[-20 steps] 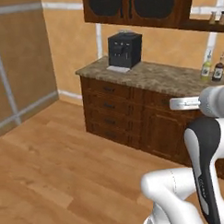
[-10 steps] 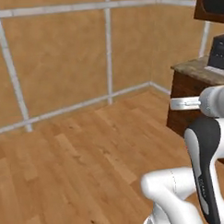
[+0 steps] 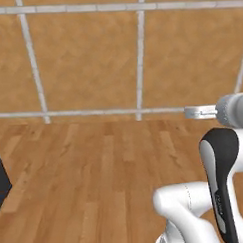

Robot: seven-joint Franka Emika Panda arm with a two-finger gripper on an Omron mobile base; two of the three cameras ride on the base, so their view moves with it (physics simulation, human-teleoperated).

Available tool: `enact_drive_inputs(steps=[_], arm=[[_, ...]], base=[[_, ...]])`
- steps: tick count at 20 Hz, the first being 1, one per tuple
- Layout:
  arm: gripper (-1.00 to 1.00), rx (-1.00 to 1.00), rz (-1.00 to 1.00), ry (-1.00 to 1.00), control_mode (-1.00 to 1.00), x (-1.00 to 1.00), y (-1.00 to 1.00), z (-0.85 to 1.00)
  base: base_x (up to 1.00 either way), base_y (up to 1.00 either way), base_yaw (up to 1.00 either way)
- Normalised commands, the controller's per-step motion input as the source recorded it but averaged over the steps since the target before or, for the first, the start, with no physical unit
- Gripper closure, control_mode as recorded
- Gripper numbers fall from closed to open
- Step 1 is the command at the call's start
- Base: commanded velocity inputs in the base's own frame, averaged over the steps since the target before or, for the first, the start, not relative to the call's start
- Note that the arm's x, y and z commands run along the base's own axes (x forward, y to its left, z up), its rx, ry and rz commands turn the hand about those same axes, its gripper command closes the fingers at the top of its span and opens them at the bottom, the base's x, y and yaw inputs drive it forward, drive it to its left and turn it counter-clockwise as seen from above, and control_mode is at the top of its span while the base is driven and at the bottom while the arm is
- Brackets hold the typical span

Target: Gather all objects into one cabinet and sort the glasses and bowls to opposite sides.

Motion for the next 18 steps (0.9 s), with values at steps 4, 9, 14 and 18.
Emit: enact_drive_inputs(steps=[4, 9, 14, 18], arm=[[-1.00, 0.00, 0.00, 0.00, 1.00, 0.00, 0.00, 0.00], [-1.00, 0.00, 0.00, 0.00, 1.00, 0.00, 0.00, 0.00], [-1.00, 0.00, 0.00, 0.00, 1.00, 0.00, 0.00, 0.00], [-1.00, 0.00, 0.00, 0.00, 1.00, 0.00, 0.00, 0.00]], base=[[0.00, 0.60, 0.84], [0.00, 0.66, 0.81], [0.00, 0.85, 0.58], [0.04, 0.73, 0.37]])
